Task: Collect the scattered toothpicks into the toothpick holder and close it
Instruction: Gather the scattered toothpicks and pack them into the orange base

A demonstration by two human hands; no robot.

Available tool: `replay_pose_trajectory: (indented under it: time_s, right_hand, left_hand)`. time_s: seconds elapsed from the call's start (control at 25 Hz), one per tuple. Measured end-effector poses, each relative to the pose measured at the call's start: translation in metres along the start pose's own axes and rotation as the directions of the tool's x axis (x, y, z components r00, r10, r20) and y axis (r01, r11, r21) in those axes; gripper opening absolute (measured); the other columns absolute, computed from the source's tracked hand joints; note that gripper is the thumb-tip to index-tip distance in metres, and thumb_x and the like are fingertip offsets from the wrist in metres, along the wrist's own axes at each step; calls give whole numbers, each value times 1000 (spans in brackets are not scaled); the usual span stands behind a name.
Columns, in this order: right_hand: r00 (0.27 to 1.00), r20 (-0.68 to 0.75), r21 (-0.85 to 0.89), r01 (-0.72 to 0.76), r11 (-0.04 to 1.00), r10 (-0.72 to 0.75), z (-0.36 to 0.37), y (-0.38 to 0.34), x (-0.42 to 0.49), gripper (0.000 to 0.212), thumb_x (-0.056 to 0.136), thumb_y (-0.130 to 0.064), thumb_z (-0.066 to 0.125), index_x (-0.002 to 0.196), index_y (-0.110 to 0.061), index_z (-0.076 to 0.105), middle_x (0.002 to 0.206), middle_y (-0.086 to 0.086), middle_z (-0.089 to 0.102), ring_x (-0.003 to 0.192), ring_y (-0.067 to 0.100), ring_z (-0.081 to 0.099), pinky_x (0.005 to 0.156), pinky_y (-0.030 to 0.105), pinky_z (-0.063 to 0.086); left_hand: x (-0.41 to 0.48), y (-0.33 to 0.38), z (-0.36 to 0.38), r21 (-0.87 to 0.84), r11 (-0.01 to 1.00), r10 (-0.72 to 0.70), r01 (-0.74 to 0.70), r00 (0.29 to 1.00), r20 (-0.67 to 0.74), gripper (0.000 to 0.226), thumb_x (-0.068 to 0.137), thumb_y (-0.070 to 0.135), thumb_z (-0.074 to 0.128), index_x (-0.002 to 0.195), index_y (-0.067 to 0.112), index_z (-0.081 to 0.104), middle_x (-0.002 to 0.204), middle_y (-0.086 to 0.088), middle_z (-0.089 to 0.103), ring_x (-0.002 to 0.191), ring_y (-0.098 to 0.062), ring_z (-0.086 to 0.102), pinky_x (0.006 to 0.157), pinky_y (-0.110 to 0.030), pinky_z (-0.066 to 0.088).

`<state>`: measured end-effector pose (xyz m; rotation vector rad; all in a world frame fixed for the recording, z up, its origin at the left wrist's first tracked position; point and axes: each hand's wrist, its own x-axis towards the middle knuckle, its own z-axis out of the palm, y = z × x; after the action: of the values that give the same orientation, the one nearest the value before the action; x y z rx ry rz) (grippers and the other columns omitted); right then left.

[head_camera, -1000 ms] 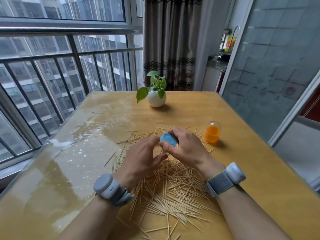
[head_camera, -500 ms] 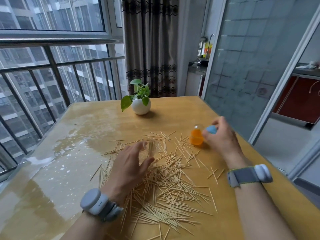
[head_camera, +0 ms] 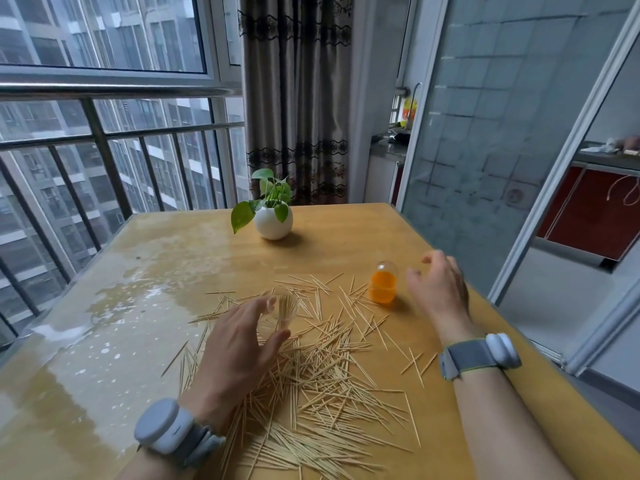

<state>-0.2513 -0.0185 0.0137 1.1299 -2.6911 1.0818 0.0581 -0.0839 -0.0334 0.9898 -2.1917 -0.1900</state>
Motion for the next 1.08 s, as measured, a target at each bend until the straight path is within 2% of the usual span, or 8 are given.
replay_pose_trajectory:
  time_s: [0.16,0.28,0.4,0.56,0.72,0.84,0.96,1.08]
  right_hand:
    - [967,229,-34,122,992,-111,25,-29,-9,64,89,-46,60,141,-17,34,132,15,52,117,34,53,89,38,44]
    - [977,175,-11,124,992,-120,34,-27,-15,56,88,-37,66,131,-17,37,119,15,60,95,31,59,74,33,43]
    - [972,126,226,168,960,-199,28,-43,-31,52,85,-41,70,124,-21,42,108,3,60,86,21,59,71,32,49]
    - [845,371,530,148,835,-386,35,-72,-73,53,82,-46,73,124,-25,48,113,-6,61,96,13,63,73,24,53]
    - [762,491,625,28,780,-422,40,-78,-82,54,77,-53,74,120,-29,51,114,-7,63,102,14,65,85,44,59]
    - [735,522,635,4,773,-432,37,-75,-83,60,73,-58,76,120,-30,52,115,-5,64,104,16,65,85,44,59]
    - [731,514,624,40,781,-449,30,-79,-81,58,76,-55,75,122,-28,52,115,-4,66,104,13,65,86,36,57]
    - [888,345,630,20,776,-303,21,-67,-47,53,81,-45,75,123,-21,51,115,-2,66,104,15,64,85,32,54]
  left_hand:
    - [2,1,0,-3,1000,0,0,1000,15,52,80,38,78,123,15,60,115,-3,71,104,-22,64,88,-35,45]
    - [0,3,-1,-8,1000,-29,29,999,21,52,81,40,77,124,16,60,117,-1,70,106,-20,63,90,-32,41]
    - [1,7,-5,-64,996,-64,67,997,51,55,81,46,74,127,19,58,126,-2,65,114,-19,59,96,-32,40]
    - [3,14,-12,-293,956,63,17,963,263,56,74,69,67,122,44,53,161,10,20,145,-16,28,111,-41,32]
    - [1,16,-16,-352,936,151,29,867,475,56,71,66,74,122,51,57,160,27,-17,152,-13,4,118,-42,18]
    - [4,16,-14,-357,934,166,17,863,477,58,69,68,76,123,53,59,161,25,-11,150,-8,7,119,-39,17]
    - [5,17,-13,-349,937,157,12,879,451,54,66,66,78,115,50,63,157,18,12,141,-10,28,117,-43,32]
    - [3,15,-13,-310,950,112,35,889,444,54,63,64,80,112,48,63,154,16,14,133,-12,34,113,-41,35]
